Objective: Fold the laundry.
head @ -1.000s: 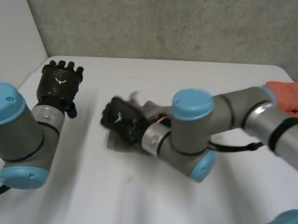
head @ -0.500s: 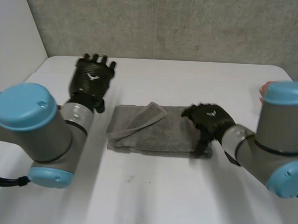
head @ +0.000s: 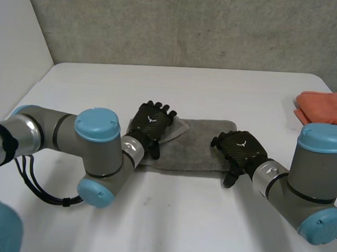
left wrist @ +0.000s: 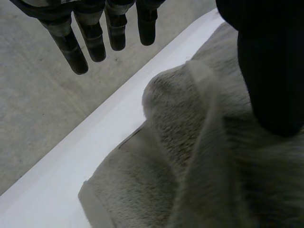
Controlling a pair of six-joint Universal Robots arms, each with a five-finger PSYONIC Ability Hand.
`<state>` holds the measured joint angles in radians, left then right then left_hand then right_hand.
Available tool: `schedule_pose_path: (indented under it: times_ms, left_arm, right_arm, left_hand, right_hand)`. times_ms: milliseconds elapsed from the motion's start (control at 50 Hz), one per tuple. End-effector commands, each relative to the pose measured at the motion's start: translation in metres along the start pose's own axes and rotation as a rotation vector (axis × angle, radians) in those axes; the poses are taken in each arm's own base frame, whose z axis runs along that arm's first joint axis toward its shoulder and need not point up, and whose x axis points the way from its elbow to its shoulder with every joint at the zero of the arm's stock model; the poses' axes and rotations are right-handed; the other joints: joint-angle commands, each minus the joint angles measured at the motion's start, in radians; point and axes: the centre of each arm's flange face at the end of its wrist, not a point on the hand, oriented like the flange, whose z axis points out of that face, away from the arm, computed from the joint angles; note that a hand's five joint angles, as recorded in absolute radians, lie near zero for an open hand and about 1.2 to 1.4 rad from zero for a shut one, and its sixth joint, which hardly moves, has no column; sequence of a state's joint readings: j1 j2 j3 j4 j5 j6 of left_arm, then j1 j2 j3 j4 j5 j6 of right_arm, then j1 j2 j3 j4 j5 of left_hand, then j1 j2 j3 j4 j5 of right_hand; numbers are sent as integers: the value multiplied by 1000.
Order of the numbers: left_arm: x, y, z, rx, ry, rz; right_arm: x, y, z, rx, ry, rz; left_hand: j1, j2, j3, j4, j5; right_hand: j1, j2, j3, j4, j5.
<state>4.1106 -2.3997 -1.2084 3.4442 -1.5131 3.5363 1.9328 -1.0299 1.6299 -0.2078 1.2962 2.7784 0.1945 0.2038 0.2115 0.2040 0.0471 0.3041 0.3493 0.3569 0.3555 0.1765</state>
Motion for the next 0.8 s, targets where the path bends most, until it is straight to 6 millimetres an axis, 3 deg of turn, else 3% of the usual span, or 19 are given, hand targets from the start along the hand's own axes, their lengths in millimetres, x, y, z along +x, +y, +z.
schedule_pose_path:
  times_ms: [20, 60, 120, 340, 460, 680, 760, 800]
  left_arm:
    - [-59, 16, 26, -41, -256, -8]
    - [-76, 20, 26, -69, -339, -10]
    - [-77, 20, 24, -77, -351, -11]
    - [-51, 7, 0, -86, -286, -12]
    - [-39, 5, -10, -97, -256, -10]
    - [-44, -19, -37, -77, -256, -9]
    - [-48, -30, -51, -67, -259, -9]
    - [-49, -36, -59, -60, -262, -10]
  right_arm:
    - [0, 2, 1, 4, 6, -35]
    - [1, 3, 1, 3, 8, -35]
    - [1, 2, 2, 10, 9, -39]
    - [3, 7, 7, 11, 38, -62]
    - [8, 7, 7, 18, 55, -61]
    - [4, 10, -8, -43, 35, -69]
    - [18, 10, -28, -102, 55, -127]
    - [37, 21, -37, -171, 90, -174]
  left_hand:
    - [86, 77, 70, 77, 59]
    - [86, 77, 70, 77, 59]
    - [72, 63, 55, 62, 45]
    - [45, 36, 28, 36, 18]
    - [34, 24, 17, 24, 7]
    - [10, 1, -7, 1, -17]
    - [4, -5, -13, -5, -23]
    - [-2, -11, -19, -11, -29]
  right_hand:
    - [259, 214, 206, 207, 212]
    - [303, 258, 250, 252, 256]
    - [365, 320, 312, 314, 318]
    - [608, 563, 556, 557, 561]
    - [1091, 1046, 1038, 1039, 1044]
    - [1092, 1047, 1039, 1041, 1045]
    - [1092, 1047, 1039, 1041, 1045]
    - [1092, 1047, 1039, 1041, 1045]
